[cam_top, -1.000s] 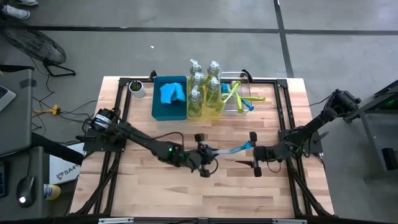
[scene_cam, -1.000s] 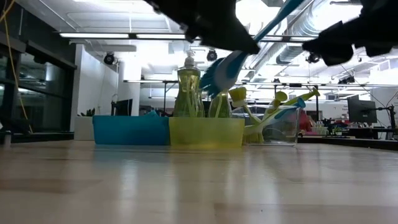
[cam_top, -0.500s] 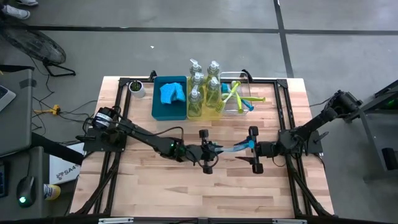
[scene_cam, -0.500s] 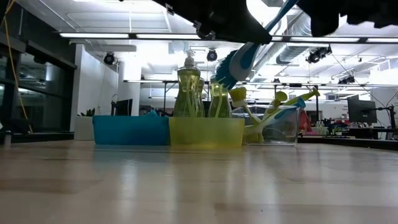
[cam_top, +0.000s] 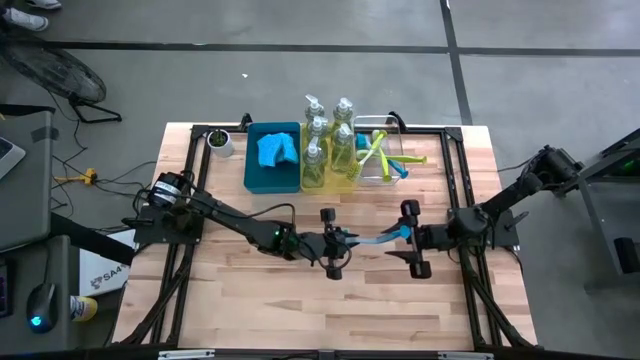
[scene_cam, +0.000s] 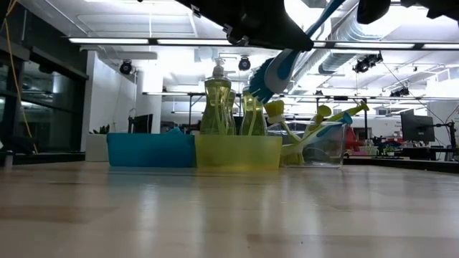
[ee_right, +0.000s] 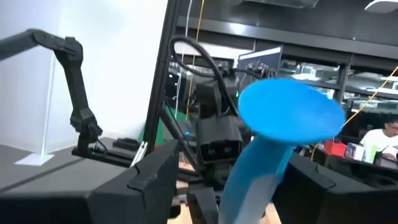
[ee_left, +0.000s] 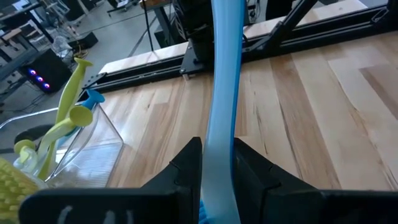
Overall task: Pick & Place Kitchen Sink Supplies
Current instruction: Put the blue toilet brush into the transparent bin
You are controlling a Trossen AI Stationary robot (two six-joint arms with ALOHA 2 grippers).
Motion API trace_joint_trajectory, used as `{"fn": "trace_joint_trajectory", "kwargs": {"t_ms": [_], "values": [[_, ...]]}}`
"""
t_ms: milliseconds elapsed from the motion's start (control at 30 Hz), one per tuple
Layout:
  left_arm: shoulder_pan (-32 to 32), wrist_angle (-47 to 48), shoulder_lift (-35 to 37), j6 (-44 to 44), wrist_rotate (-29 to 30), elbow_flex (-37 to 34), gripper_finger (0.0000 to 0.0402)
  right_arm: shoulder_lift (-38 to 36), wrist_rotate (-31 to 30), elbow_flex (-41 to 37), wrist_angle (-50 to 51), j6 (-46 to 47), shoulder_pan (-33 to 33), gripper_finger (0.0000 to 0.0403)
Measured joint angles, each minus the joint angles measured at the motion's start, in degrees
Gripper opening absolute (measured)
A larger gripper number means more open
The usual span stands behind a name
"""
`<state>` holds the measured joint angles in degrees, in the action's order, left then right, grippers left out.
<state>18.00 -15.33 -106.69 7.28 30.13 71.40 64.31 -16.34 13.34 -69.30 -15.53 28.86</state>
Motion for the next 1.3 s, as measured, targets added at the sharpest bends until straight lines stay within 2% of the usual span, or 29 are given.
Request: {"fn": "trace_joint_trajectory", "kwargs": {"t_ms": [200, 533, 633, 800, 933, 1300], "values": [[0.0, 0.0, 0.0, 0.0, 0.0, 0.0, 0.0056, 0.0, 0.0, 0.0, -1.4, 0.0, 0.0, 0.0176], [0.0, 0.0, 0.0, 0.3, -0.3, 0.0, 0.0056, 0.0, 0.2, 0.0, -1.7, 0.1, 0.0, 0.0065], [0.0, 0.0, 0.0, 0.2, -0.2, 0.0, 0.0064, 0.0, 0.2, 0.0, -1.7, 0.1, 0.0, 0.0065], [0.0, -0.1, 0.0, -0.3, 0.6, 0.0, 0.0133, 0.0, 0.1, 0.0, -1.6, 0.0, 0.0, 0.0065], [0.0, 0.0, 0.0, -0.2, 0.5, 0.0, 0.0167, 0.0, -1.0, 0.0, -1.6, 0.0, 0.0, 0.0065], [0.0, 2.2, 0.5, 0.0, 1.5, 0.1, 0.0181, 0.0, -3.2, 0.0, -0.4, 0.0, 0.0, 0.0065]]}}
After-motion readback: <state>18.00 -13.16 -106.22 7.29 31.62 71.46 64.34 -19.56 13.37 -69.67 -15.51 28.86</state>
